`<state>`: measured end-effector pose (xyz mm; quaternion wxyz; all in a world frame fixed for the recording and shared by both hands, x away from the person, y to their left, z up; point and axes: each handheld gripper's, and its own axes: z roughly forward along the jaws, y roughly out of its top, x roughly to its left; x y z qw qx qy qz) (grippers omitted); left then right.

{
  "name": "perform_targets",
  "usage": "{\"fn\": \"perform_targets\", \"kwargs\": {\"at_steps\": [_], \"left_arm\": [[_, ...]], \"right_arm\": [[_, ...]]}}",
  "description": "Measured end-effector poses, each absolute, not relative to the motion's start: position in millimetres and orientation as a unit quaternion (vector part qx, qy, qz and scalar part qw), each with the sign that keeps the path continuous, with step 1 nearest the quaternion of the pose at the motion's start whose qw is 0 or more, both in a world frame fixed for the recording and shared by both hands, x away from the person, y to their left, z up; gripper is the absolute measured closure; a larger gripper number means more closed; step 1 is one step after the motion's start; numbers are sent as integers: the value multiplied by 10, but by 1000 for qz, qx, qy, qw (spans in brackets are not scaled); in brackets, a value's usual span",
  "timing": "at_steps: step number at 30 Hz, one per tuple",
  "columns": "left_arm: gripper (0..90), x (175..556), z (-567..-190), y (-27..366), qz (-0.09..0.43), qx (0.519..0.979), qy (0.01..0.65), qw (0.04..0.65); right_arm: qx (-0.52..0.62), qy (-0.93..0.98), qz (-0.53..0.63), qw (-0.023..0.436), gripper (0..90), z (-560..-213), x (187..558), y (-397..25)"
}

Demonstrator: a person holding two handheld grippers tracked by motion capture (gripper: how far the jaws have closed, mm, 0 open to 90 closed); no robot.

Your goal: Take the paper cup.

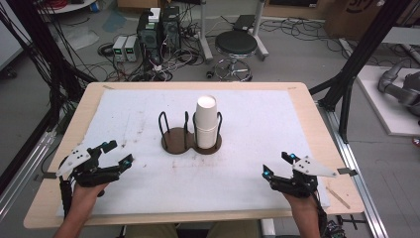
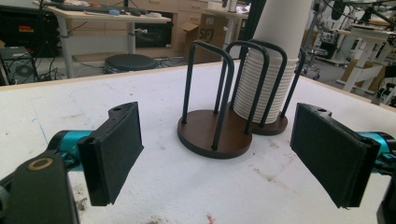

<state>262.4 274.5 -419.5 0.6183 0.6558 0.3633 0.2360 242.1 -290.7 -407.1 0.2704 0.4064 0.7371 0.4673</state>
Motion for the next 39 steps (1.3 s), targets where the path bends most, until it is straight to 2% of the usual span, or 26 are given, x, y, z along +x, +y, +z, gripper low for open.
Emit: {"fn": "perform_targets", "kwargs": {"at_steps": [21,34,39], "left_arm": [[164,2662,-4184,2632,226,666,347,621],[165,2650,-4194,2630,222,668,347,620],[164,2647,-4187,2630,222,669,344,621]], "right_arm": [[411,739,468,258,200,-4081,2364,-2954],[383,744,493,237,200,-3850,2504,-2702],[363,757,494,227,200,-3725,2662,-2546]]}}
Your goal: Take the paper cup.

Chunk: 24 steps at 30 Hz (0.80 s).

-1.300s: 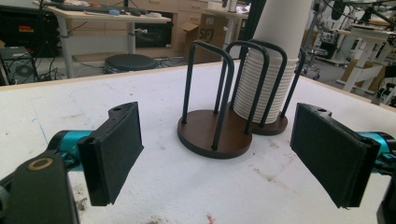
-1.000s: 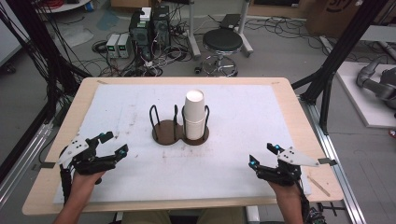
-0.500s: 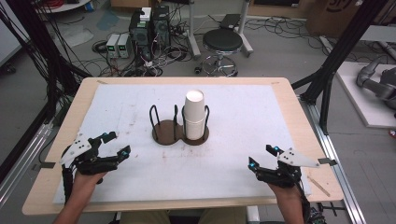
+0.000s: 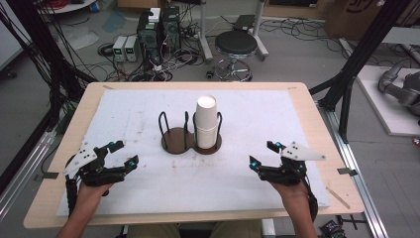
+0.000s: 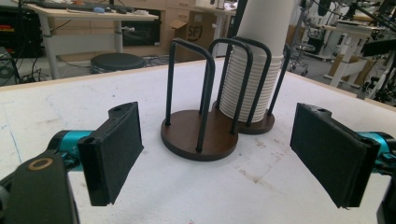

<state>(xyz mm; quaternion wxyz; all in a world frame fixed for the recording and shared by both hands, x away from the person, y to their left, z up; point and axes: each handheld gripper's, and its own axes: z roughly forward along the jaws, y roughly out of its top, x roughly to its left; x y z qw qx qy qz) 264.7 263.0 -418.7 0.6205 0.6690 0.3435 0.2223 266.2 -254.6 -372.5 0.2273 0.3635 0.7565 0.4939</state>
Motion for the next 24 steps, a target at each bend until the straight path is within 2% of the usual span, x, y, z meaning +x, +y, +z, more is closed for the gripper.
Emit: {"fn": "perform_targets", "kwargs": {"at_steps": [12,24], "left_arm": [[165,2644,-4193,2635,218,669,344,621],[165,2648,-4198,2620,215,670,343,622]], "right_arm": [[322,774,504,208,199,-3256,3096,-2134],[312,784,506,178,200,-3155,3509,-1764]]}}
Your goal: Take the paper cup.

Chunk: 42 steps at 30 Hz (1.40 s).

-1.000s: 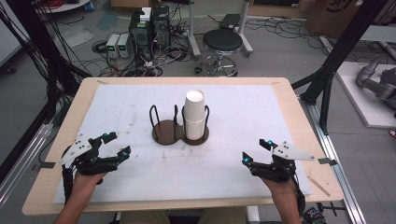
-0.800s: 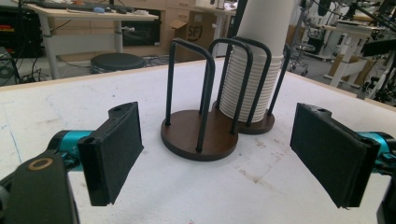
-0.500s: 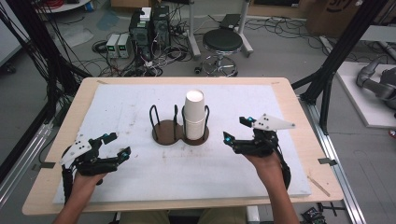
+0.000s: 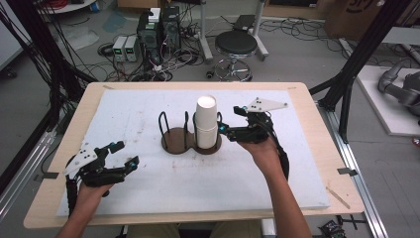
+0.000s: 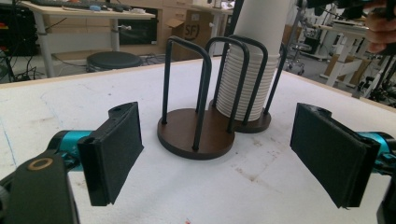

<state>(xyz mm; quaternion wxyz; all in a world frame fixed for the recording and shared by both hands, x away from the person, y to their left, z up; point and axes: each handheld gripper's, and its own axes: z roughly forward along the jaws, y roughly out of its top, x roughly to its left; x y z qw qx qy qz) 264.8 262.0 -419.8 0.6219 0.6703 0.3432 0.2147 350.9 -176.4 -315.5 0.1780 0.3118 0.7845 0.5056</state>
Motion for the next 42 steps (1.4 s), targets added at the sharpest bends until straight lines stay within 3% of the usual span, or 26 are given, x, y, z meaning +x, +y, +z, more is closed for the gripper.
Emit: {"fn": "perform_targets", "kwargs": {"at_steps": [12,32,35,42], "left_arm": [[165,2652,-4204,2631,213,669,344,624],[164,2659,-4208,2645,211,668,346,624],[164,2660,-4209,2651,210,666,348,625],[164,2661,-4208,2652,209,667,348,625]], "right_arm": [[304,802,489,161,200,-3068,3819,-1480],[315,802,484,152,204,-3239,4096,-1208],[308,801,490,149,282,-3237,4098,-1207],[297,803,493,156,324,-3220,4081,-1203]]}}
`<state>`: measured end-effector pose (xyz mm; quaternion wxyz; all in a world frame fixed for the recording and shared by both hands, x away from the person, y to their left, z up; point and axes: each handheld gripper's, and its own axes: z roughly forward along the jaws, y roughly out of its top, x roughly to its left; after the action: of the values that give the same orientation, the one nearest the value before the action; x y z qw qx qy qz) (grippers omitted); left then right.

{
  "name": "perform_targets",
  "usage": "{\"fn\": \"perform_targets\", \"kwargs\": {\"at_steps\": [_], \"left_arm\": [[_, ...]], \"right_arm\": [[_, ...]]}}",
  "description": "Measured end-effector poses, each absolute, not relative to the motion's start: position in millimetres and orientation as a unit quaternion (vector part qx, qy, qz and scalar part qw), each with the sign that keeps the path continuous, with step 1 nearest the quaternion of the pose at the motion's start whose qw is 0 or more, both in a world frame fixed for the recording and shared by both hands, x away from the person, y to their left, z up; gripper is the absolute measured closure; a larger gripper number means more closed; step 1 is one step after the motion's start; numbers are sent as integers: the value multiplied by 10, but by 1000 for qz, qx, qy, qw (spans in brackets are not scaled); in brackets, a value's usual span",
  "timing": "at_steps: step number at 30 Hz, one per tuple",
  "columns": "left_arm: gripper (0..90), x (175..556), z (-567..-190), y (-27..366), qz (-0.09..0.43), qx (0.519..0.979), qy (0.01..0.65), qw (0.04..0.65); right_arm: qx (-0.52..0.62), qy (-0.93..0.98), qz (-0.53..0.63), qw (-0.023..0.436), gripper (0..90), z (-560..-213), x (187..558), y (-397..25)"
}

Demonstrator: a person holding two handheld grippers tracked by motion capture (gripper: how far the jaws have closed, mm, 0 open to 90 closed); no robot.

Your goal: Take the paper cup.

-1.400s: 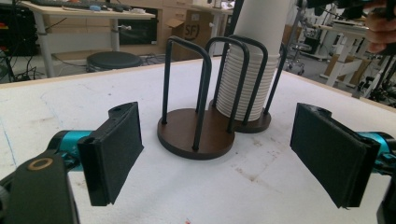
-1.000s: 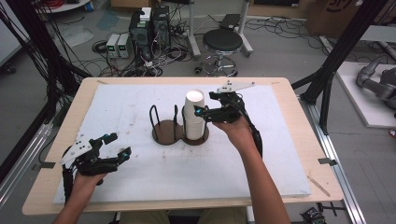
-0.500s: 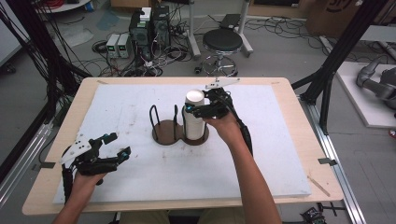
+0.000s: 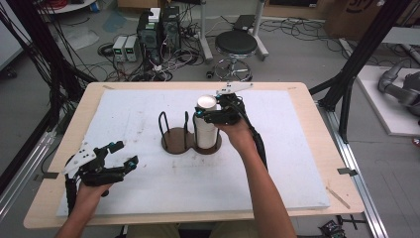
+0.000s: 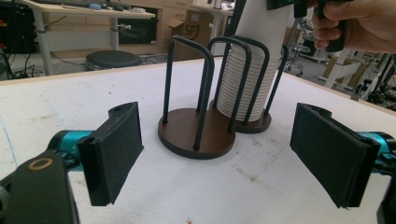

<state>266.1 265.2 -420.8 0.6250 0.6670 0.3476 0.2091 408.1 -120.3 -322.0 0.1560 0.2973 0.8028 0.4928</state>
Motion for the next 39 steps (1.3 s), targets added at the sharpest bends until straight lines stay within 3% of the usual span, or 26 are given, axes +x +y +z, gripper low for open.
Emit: {"fn": "perform_targets", "kwargs": {"at_steps": [18,39], "left_arm": [[165,2648,-4192,2641,207,668,343,628],[165,2638,-4192,2596,201,668,336,632]], "right_arm": [[291,778,529,175,335,-2759,4004,-1300],[270,759,555,206,338,-2389,3652,-1567]]}}
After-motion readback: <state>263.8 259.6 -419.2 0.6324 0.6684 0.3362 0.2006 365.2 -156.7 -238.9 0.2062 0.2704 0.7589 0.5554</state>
